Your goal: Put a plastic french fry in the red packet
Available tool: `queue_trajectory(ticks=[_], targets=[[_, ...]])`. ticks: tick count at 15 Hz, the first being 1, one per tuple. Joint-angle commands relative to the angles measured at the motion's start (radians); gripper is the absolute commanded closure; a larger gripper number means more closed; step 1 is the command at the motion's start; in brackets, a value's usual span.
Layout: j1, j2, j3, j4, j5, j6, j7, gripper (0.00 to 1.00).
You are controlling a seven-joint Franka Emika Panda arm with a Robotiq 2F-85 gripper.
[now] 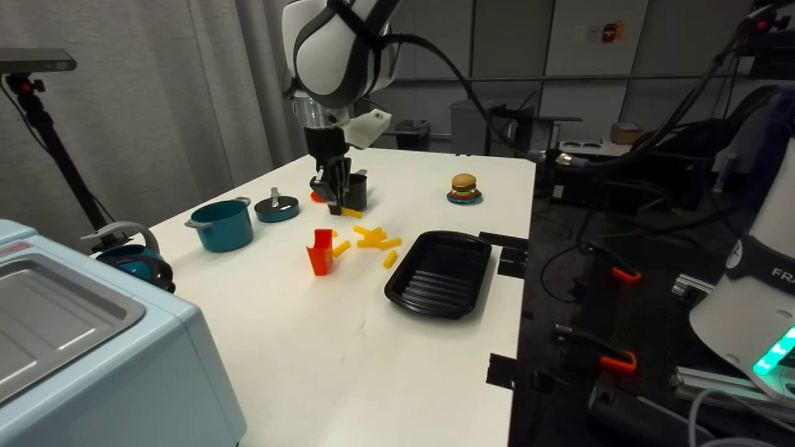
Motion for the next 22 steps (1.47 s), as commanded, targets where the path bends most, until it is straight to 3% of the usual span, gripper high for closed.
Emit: queue_trajectory(ticks=[1, 9, 13, 14, 15, 16, 22], targets=[[-0.002, -0.05, -0.024, -0.039, -0.028, 0.092, 0.04, 0.96], [-0.014, -0.059, -0.016, -0.042, -0.011, 0.234, 0.018, 0.96], [-0.055, -0.064, 0.047, -0.049, 0.05, 0.257, -0.056, 0.96], [-0.029, -0.032, 0.058, -0.018, 0.051, 0.248, -0.037, 0.96], [-0.021, -0.032, 0.019, -0.013, 0.019, 0.234, -0.009, 0.96], [-0.019, -0.03, 0.025, -0.013, 0.02, 0.234, -0.009, 0.86], [-0.02, -0.028, 0.02, -0.013, 0.02, 0.234, -0.008, 0.86]])
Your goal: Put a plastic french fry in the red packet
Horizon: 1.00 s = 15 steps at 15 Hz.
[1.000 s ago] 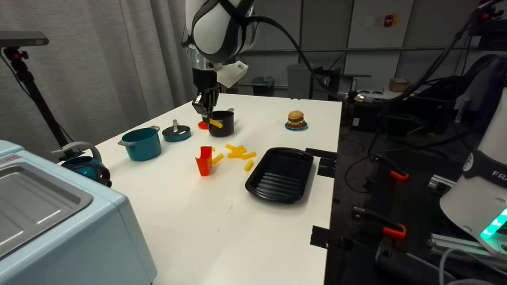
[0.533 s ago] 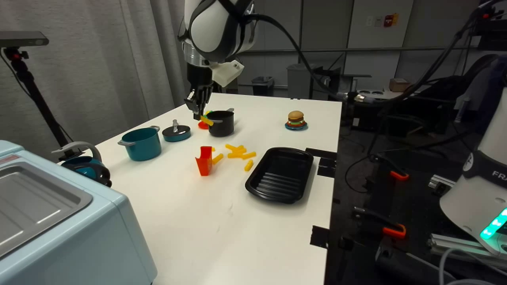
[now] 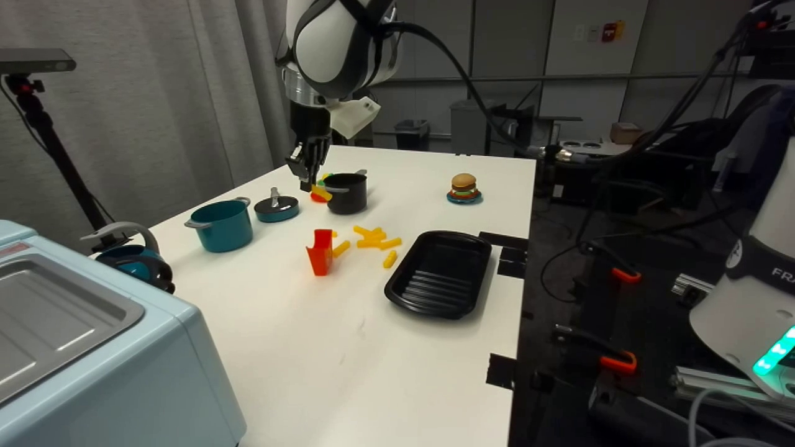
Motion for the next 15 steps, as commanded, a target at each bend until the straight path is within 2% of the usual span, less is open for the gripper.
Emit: queue_trajectory(ticks=[1, 2, 15], targets=[[-0.001, 0.0, 0.001, 0.001, 0.0, -0.002, 0.0, 0.86], [-0.001, 0.0, 0.001, 0.001, 0.0, -0.002, 0.0, 0.96], [0.063, 0.05, 0.045, 0.037, -0.014, 0.051, -0.004, 0.96]])
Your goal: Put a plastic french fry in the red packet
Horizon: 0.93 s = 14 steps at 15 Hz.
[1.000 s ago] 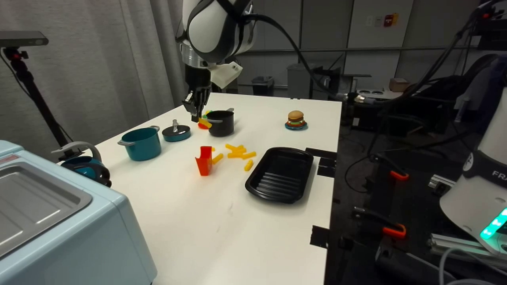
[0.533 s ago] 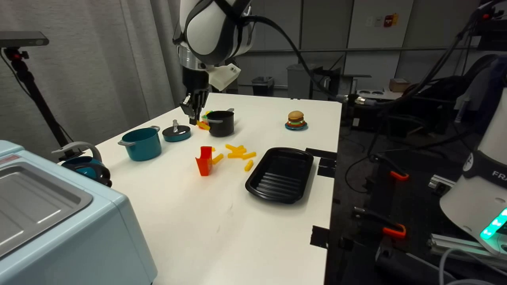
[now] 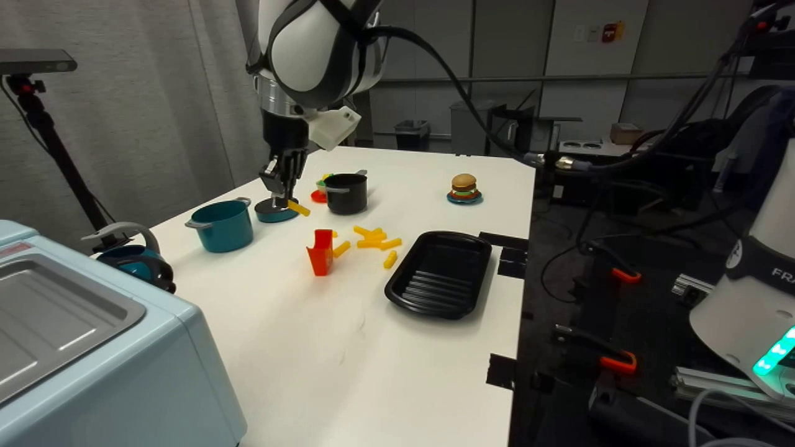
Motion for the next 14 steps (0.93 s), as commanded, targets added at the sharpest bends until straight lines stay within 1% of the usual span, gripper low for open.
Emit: queue_trajectory(ticks=[1, 6, 9, 14], targets=[[0.014, 0.021, -0.001, 0.006, -0.015, 0.058, -0.006, 0.96], [0.031, 0.04, -0.017, -0.008, -0.038, 0.11, 0.008, 0.96], [0.031, 0.056, -0.004, -0.012, -0.034, 0.12, 0.005, 0.96], [0.045, 0.071, -0.014, -0.017, -0.038, 0.12, 0.016, 0.96]])
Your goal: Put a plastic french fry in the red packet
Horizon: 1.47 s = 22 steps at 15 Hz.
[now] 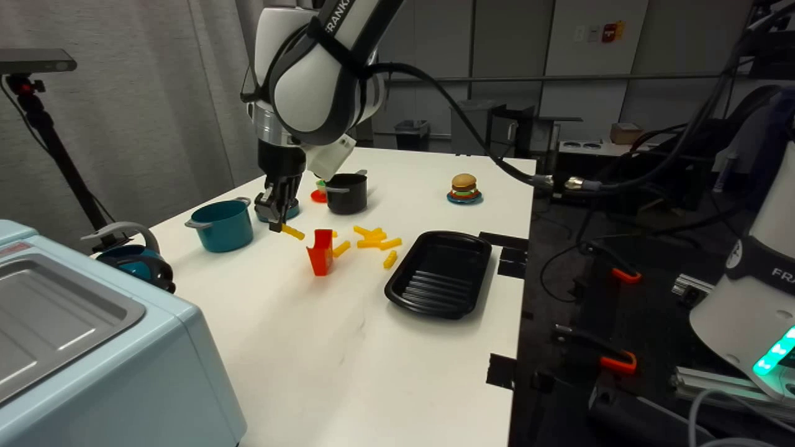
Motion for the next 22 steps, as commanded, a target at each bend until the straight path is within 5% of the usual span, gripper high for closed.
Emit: queue_trajectory(ticks=[1, 22], targets=[[0.015, 0.003, -0.015, -0.012, -0.012, 0.025, 0.017, 0.96], [0.016, -0.025, -0.065, -0.098, -0.025, 0.09, 0.039, 0.96]])
